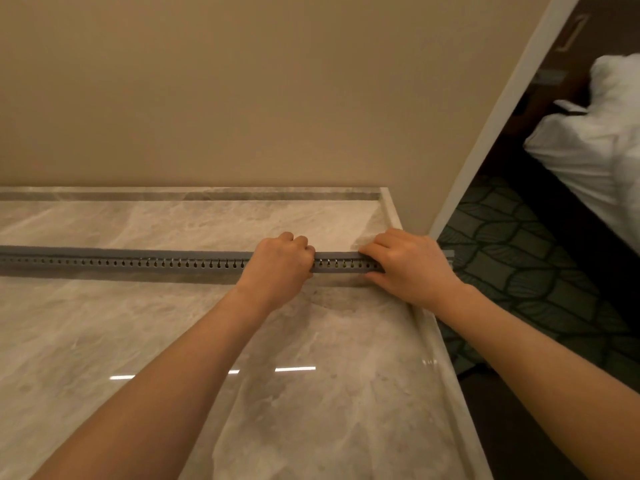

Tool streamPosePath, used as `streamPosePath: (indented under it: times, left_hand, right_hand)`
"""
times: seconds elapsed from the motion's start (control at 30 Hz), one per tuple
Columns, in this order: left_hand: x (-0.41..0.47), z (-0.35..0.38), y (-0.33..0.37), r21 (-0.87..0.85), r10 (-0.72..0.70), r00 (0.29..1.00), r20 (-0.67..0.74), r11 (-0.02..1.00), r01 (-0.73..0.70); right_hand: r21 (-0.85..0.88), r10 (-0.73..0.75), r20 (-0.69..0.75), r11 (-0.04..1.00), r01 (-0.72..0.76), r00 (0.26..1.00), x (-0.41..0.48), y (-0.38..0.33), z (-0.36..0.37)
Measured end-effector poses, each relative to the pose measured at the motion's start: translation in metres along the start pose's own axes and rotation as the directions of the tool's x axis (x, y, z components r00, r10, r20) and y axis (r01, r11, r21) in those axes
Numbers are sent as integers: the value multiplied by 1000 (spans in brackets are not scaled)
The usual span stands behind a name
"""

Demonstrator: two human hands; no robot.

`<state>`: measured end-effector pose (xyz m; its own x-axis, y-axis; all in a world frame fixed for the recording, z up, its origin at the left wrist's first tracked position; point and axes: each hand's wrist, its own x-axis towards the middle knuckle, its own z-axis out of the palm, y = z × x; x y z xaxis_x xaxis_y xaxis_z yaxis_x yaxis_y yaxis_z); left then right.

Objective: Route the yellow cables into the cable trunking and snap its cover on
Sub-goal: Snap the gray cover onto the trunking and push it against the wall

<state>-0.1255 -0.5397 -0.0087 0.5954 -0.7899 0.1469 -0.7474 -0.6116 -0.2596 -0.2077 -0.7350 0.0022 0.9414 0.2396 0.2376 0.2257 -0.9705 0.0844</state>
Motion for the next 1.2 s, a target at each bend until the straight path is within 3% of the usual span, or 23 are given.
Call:
streamPosePath:
  times: [0.5, 0.9, 1.2]
  left_hand:
    - [0, -3, 1, 25, 19, 999, 37, 999, -20]
    - [29, -12, 36, -36, 38, 999, 4, 999, -38]
    - [50, -9, 48, 49, 124, 992, 37, 991, -126]
  right_hand:
    - [-113, -33, 201, 992, 57, 979, 3, 21, -15]
    - [-76, -77, 154, 993, 90, 985, -3, 27, -6]
    - [107, 41, 101, 993, -52, 994, 0, 34, -7]
